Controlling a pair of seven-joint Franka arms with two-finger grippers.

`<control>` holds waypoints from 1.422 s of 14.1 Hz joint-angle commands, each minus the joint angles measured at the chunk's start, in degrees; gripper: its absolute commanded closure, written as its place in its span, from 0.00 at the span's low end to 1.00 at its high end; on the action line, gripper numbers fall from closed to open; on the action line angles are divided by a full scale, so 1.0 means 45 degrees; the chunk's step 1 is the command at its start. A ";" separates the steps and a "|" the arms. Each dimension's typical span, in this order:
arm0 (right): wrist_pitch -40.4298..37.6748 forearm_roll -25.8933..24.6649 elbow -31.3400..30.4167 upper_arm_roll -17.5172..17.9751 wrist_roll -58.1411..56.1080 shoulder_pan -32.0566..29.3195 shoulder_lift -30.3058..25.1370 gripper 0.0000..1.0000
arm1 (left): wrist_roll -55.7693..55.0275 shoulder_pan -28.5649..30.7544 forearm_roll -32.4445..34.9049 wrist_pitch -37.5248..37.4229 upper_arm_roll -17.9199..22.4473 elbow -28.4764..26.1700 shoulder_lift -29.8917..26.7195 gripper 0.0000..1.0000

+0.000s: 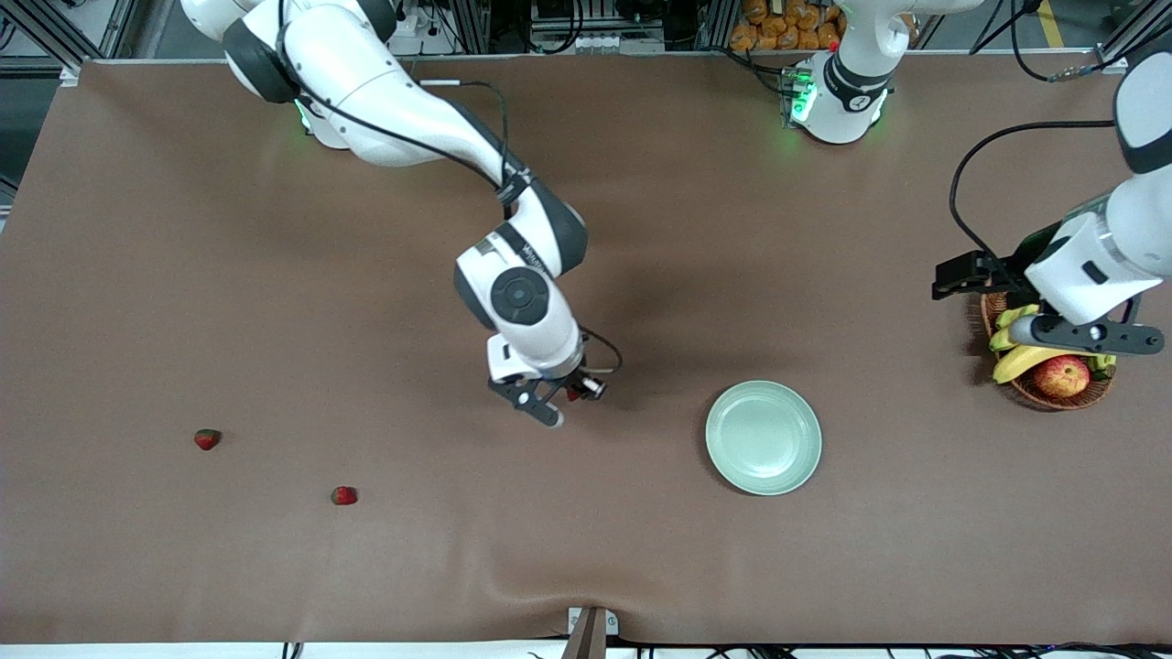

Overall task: Collect all strawberries into plate
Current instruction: 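Set the strawberry mid-table with the right gripper while the left gripper approaches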

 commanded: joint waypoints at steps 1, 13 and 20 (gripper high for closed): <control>0.0159 -0.0147 -0.0049 -0.0189 0.1226 0.0785 0.0163 1.00 | -0.0223 -0.0126 -0.0179 -0.0173 0.0029 0.0146 0.0103 0.00; 0.0550 -0.0693 -0.0264 -0.0286 0.3651 0.2253 0.0829 0.00 | -0.0962 -0.1237 -0.0198 -0.0154 0.0029 0.0146 0.0982 0.00; -0.3252 -0.0655 -0.0089 -0.0364 0.1101 0.0109 -0.1083 0.00 | -0.1942 -0.2314 -0.0491 0.0743 0.0048 0.0263 0.2251 0.00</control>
